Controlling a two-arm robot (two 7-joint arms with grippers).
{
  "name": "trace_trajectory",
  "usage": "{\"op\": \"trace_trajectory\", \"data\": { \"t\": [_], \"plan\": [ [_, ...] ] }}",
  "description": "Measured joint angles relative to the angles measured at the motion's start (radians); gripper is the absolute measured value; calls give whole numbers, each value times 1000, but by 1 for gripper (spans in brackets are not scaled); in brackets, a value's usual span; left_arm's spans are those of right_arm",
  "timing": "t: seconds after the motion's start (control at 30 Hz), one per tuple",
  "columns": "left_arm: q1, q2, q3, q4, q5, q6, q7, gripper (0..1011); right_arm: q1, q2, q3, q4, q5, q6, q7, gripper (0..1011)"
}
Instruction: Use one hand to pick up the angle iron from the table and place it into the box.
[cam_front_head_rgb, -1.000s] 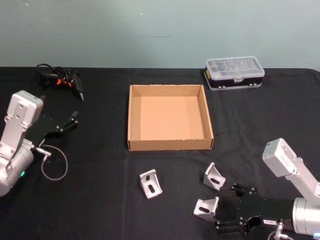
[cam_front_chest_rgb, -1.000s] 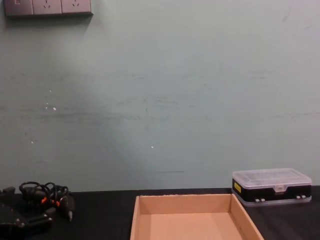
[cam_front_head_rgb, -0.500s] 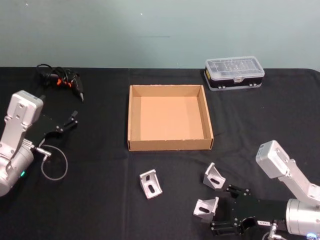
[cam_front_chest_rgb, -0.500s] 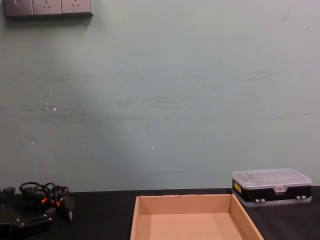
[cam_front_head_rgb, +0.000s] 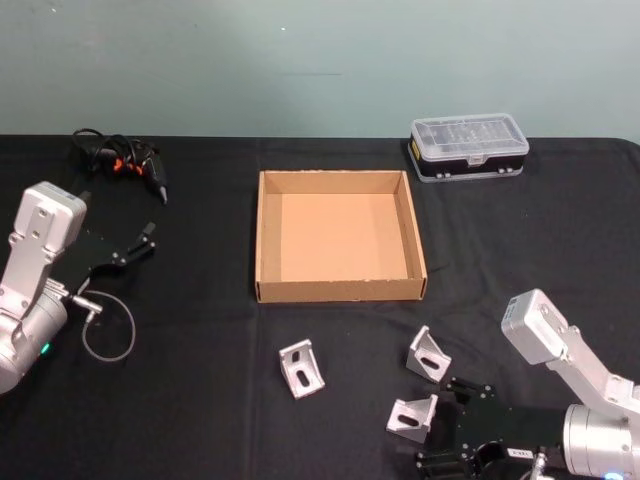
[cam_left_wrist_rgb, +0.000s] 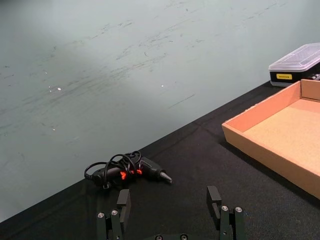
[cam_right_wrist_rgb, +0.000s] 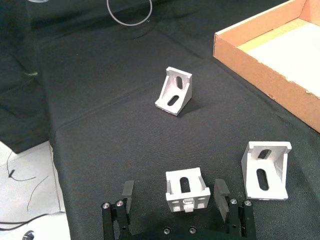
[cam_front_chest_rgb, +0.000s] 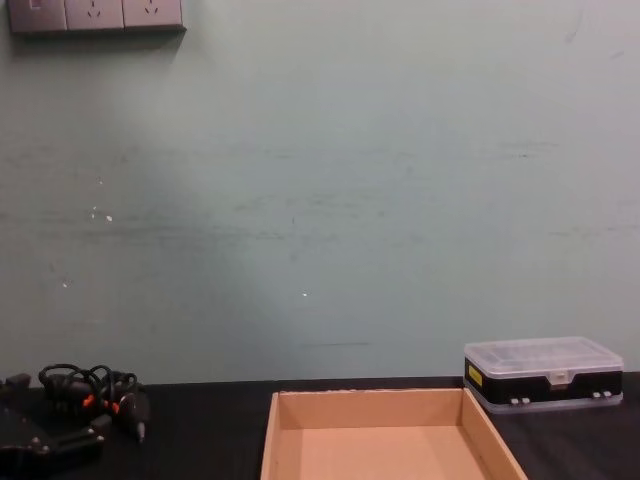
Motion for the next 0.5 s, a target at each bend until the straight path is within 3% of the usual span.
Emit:
{"op": "trace_trajectory", "data": {
  "t": [0.17,0.4,0.5],
  "plan": [
    [0,0,0,0,0,0,0,1000,-2,-1,-2,0,-8,-3,-4,997],
    [0,0,0,0,0,0,0,1000,-10,-7,3,0,-10,-5,-16,853],
    [0,0,0,0,0,0,0,1000,-12,-9,4,2,-11,-7,-16,746]
  ]
}}
